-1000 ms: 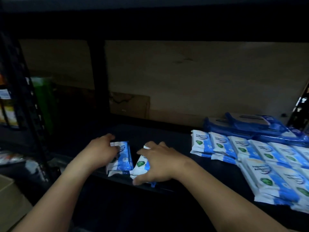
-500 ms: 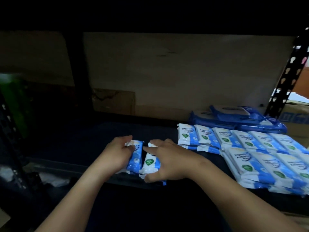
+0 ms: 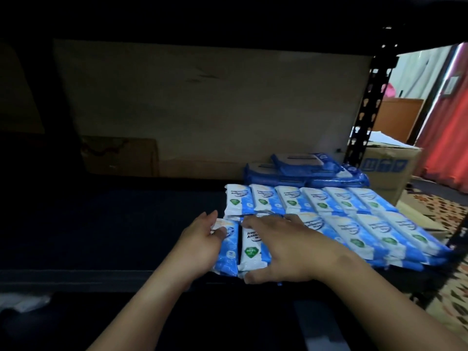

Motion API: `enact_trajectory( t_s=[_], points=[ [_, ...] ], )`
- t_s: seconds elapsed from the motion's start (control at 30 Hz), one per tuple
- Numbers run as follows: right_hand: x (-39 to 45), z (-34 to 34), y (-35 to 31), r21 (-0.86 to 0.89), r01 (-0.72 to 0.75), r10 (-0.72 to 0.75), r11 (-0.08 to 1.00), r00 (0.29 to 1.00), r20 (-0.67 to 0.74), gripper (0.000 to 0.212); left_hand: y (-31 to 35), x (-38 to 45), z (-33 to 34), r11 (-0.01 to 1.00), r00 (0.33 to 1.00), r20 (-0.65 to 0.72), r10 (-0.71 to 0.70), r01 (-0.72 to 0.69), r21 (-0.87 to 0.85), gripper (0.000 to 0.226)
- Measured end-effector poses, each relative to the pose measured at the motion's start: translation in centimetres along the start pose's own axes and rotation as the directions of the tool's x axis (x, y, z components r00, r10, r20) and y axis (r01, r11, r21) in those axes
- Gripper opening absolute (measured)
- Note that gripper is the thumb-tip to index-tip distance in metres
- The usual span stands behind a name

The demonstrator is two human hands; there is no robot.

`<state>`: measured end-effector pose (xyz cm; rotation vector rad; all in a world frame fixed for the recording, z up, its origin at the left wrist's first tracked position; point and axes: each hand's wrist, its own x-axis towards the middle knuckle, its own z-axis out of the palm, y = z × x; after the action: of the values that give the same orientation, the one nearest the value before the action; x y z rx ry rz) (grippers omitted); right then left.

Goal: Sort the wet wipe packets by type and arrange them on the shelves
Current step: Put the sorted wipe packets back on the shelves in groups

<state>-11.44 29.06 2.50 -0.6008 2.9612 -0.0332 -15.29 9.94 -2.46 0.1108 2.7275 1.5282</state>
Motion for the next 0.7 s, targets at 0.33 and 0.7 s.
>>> enact_trajectory(
  t_s=[0.33,0.7],
  points=[
    [-0.8,0.9,4.3,-0.143,-0.110,0.105,0.984,0.993,-0.044,0.111,2.2,0.0,3.5,0.924,0.994,-0.008,-0.109,0.098,-0.370,0.069],
    [-1.2,2.0,5.8,0.065,-0.147,0.145,0.987,0.989,0.035,0.105,2.5,1.5,4.6,0.906,0.996,0.052,-0.077,0.092,-0.413,0.058]
  ],
)
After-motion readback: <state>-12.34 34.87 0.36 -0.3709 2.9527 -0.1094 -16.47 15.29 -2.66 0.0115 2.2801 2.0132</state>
